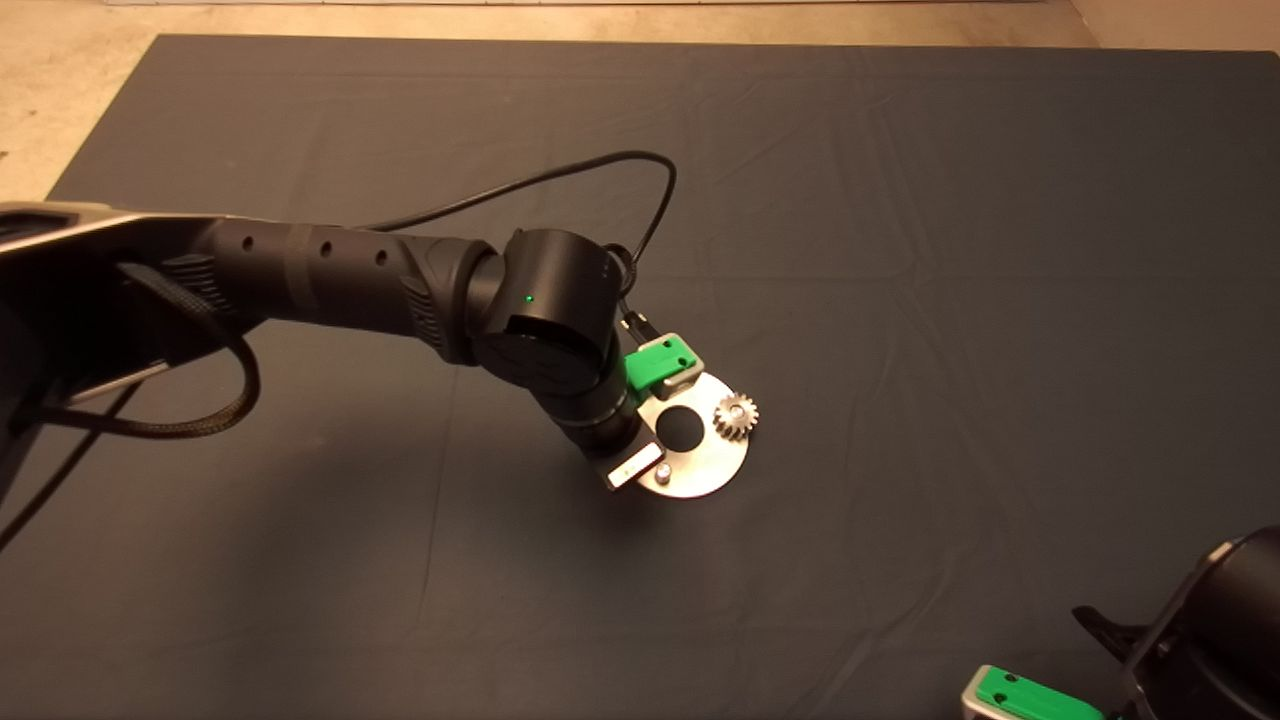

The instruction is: Install three planetary gears onto the carrier pins

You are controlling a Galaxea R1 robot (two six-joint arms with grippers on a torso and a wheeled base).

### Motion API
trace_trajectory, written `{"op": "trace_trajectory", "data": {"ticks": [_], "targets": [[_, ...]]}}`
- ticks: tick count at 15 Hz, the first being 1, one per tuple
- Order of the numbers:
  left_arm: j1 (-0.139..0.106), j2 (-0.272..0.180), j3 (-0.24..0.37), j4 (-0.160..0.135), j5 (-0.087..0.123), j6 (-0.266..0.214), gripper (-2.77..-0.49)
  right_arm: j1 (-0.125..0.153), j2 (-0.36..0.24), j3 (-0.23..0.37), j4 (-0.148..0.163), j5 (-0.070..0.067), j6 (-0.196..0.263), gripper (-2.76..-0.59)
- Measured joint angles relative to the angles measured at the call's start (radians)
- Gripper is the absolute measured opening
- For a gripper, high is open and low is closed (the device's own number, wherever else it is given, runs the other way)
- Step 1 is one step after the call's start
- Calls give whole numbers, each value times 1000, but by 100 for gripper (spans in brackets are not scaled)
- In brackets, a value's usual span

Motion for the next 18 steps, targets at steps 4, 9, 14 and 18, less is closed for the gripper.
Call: {"op": "trace_trajectory", "data": {"ticks": [4,9,14,18], "targets": [[-3,45,-21,-4,0,-25,-245,0,16,0,0,0,0,-147],[-4,103,-52,-6,1,-47,-245,0,21,0,0,0,0,-147],[-4,120,-56,-6,0,-68,-245,0,21,0,0,0,0,-147],[-4,120,-52,-3,0,-77,-245,0,21,0,0,0,0,-147]]}}
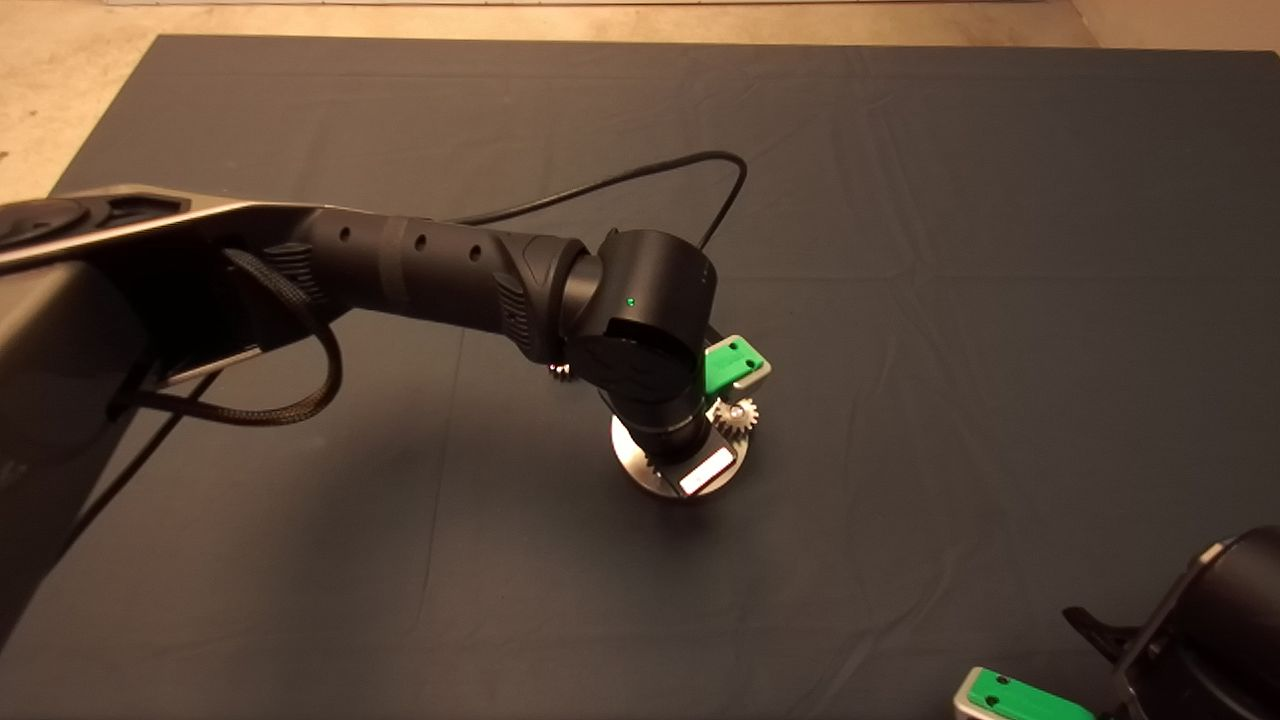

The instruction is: Install three planetary gears onto the carrier pins

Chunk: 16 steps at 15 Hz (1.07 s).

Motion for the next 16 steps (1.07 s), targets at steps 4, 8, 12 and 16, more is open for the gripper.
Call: {"op": "trace_trajectory", "data": {"ticks": [4,8,12,16], "targets": [[0,0,20,15,0,-11,-245,0,0,0,0,0,0,-147],[0,-3,36,46,0,-16,-245,0,0,0,0,0,0,-147],[0,-8,47,79,0,-23,-245,0,-1,0,0,0,0,-147],[6,-9,53,102,1,-26,-245,1,-3,0,0,0,0,-147]]}}
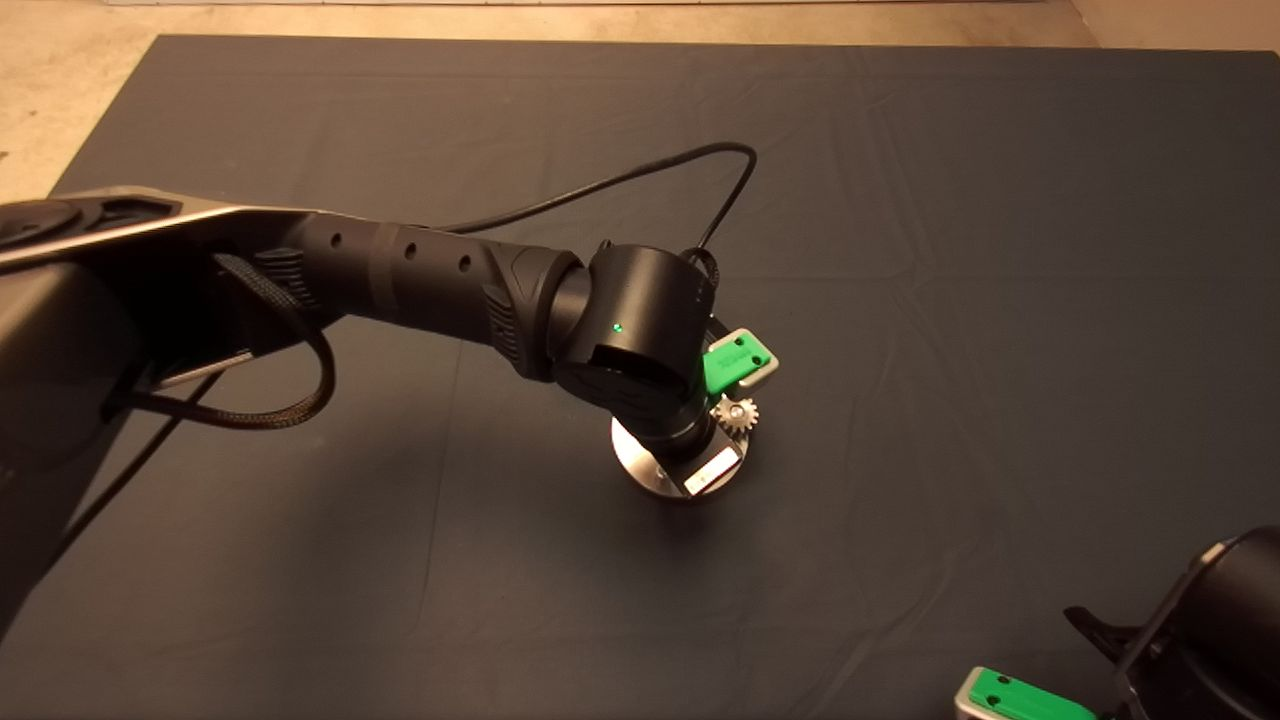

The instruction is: Install three planetary gears onto the carrier pins

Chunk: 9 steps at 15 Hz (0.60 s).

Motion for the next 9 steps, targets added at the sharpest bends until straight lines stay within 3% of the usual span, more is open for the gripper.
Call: {"op": "trace_trajectory", "data": {"ticks": [5,9], "targets": [[44,0,1,21,0,0,-246,0,0,0,0,0,0,-147],[56,0,1,38,0,5,-246,1,0,0,0,0,0,-147]]}}
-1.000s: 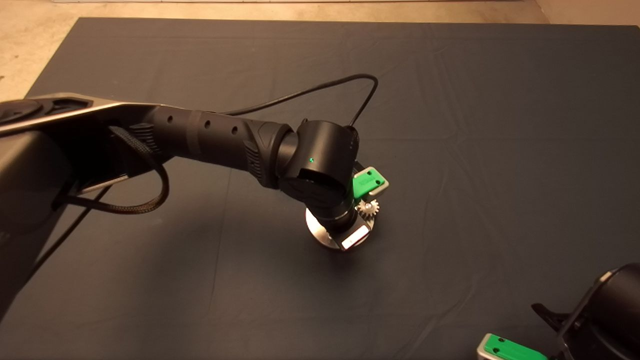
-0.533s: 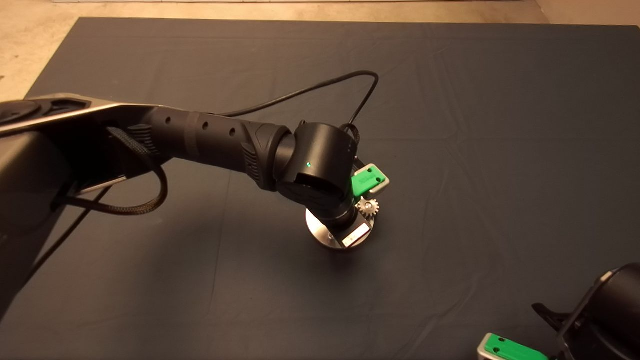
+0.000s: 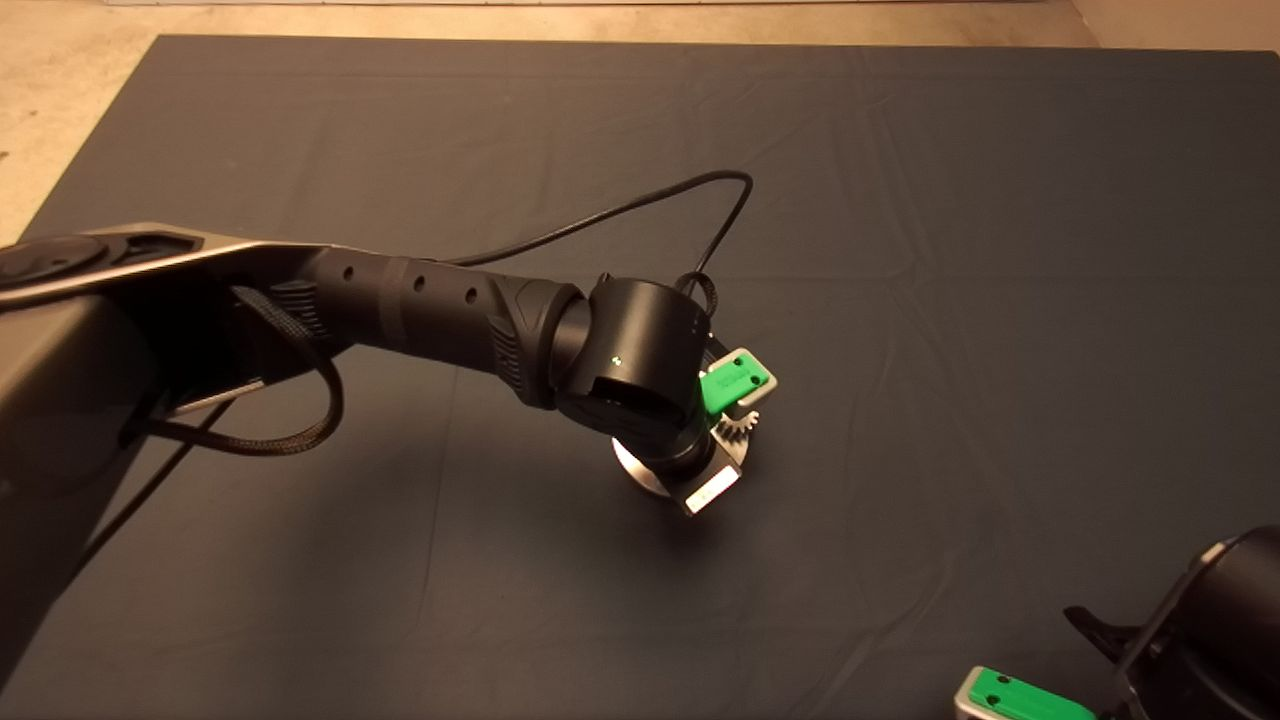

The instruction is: Install three planetary gears onto the carrier pins

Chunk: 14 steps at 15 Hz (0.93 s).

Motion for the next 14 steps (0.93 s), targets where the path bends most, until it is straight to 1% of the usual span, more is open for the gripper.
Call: {"op": "trace_trajectory", "data": {"ticks": [3,5,8,11,12,14], "targets": [[23,0,0,14,0,8,-246,2,0,0,0,0,0,-147],[32,-2,0,24,1,15,-246,2,0,0,0,0,0,-147],[34,-3,0,34,1,34,-246,2,2,0,1,0,0,-147],[45,-15,0,47,-4,53,-246,2,2,0,1,0,0,-147],[45,-19,0,54,-3,56,-247,2,3,0,1,0,0,-147],[44,-23,0,58,-6,69,-247,2,3,0,2,0,0,-147]]}}
